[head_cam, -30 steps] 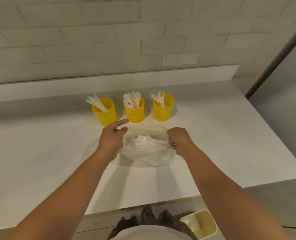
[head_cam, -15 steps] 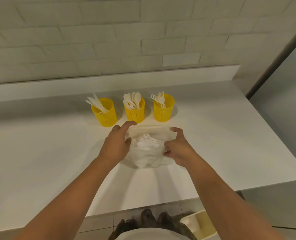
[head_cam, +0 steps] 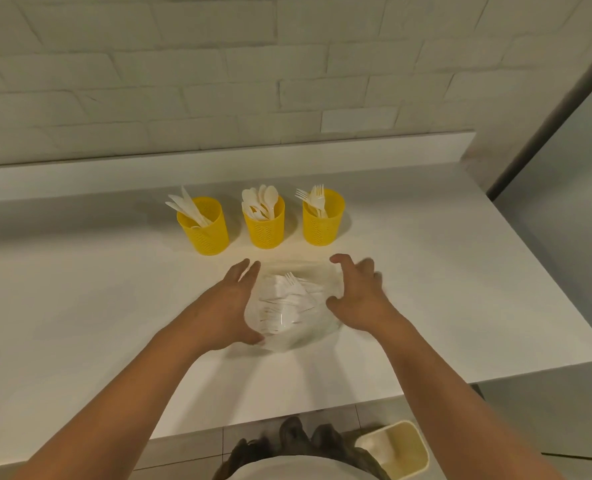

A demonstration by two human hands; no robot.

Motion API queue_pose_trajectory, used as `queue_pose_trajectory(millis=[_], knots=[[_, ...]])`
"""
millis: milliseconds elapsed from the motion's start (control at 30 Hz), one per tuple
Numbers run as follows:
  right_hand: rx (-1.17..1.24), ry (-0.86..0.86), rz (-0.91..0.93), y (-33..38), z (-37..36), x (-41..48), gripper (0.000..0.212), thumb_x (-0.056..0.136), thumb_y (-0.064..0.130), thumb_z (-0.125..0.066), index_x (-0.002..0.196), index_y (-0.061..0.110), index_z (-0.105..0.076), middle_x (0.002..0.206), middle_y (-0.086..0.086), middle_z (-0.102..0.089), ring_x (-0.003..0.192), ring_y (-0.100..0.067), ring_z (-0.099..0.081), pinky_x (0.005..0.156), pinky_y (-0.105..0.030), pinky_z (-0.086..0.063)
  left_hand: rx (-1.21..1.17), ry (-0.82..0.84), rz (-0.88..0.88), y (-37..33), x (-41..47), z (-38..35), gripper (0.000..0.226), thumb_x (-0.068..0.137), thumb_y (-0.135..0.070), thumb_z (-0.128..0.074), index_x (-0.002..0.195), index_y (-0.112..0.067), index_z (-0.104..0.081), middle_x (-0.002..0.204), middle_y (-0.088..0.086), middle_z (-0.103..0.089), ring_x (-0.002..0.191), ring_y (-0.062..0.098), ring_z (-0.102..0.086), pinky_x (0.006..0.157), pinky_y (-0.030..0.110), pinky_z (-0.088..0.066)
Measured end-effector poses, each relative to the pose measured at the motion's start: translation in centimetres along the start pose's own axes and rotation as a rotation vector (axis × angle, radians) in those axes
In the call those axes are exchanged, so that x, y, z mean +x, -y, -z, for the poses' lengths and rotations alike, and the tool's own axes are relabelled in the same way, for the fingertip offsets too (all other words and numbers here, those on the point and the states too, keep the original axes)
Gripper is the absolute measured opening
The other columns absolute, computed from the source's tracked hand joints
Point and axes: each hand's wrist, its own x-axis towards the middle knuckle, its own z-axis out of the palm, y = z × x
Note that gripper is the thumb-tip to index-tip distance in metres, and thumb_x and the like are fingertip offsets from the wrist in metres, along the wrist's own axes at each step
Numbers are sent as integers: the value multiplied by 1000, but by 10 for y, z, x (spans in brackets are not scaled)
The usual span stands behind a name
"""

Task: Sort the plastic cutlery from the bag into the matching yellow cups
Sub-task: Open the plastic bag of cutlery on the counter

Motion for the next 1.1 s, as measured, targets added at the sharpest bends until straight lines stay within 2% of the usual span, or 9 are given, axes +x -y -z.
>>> queue_pose_trajectory(millis=[67, 100, 167, 233, 367, 600, 767, 933, 1100], knots=[[-89, -217, 257, 10, 4, -7, 60, 86, 26, -69, 141, 25, -47, 139, -7, -35, 126, -28, -39, 98, -37, -46, -103, -78, -28, 5, -5, -1, 126, 66, -55, -90, 163, -38, -13, 169, -7, -10, 137, 22, -51, 108, 36, -48], [-26, -239, 393, 18, 5, -8, 53, 86, 24, -68, 137, 22, -53, 138, -4, -39, 125, -24, -42, 99, -34, -47, -179, -141, -26, 5, -6, -2, 117, 68, -60, -87, 161, -40, -20, 165, -6, -18, 133, 23, -53, 106, 38, -49], [-3, -115, 542, 32, 1, -6, 39, 90, 19, -65, 129, 16, -60, 131, -2, -51, 121, -20, -50, 99, -32, -48, -284, -267, 39, 4, -2, -7, 100, 74, -64, -80, 157, -39, -30, 158, -2, -31, 130, 27, -55, 105, 44, -50], [-212, 84, 498, 39, -10, 1, 38, 94, 23, -63, 129, 10, -59, 131, -7, -53, 124, -27, -48, 100, -36, -46, -267, -298, 148, 1, 5, -13, 89, 82, -62, -74, 156, -34, -33, 155, 6, -37, 130, 33, -55, 105, 46, -49], [-572, 337, 290, 33, -30, 18, 64, 88, 47, -71, 132, 5, -50, 139, -13, -41, 132, -36, -37, 95, -42, -46, -179, -251, 255, -5, 16, -26, 65, 98, -47, -60, 153, -21, -38, 141, 16, -48, 120, 41, -60, 96, 43, -48], [-637, 266, 490, 29, -53, 27, 87, 75, 52, -79, 144, 15, -41, 139, -9, -43, 130, -34, -38, 94, -44, -43, -289, -271, 269, 1, 30, -36, 34, 107, -33, -43, 126, -7, -56, 117, 16, -68, 112, 38, -62, 90, 44, -50], [-613, 255, 519, 28, -55, 30, 71, 78, 40, -77, 134, 10, -45, 128, -10, -48, 116, -30, -51, 77, -37, -37, -244, -300, 255, 4, 29, -35, 31, 109, -32, -39, 114, -8, -58, 109, 16, -70, 105, 40, -63, 86, 45, -52], [-606, 269, 493, 22, -56, 31, 72, 82, 50, -73, 138, 13, -46, 133, -9, -46, 122, -31, -47, 93, -46, -41, -248, -319, 273, 7, 30, -32, 31, 108, -33, -41, 113, -9, -60, 110, 14, -71, 106, 39, -62, 84, 42, -49], [-552, 294, 458, 20, -59, 34, 69, 86, 49, -70, 140, 14, -46, 132, -8, -49, 123, -31, -48, 97, -46, -41, -272, -317, 279, 4, 28, -31, 31, 107, -35, -43, 121, -15, -62, 116, 10, -71, 111, 37, -62, 86, 40, -47]])
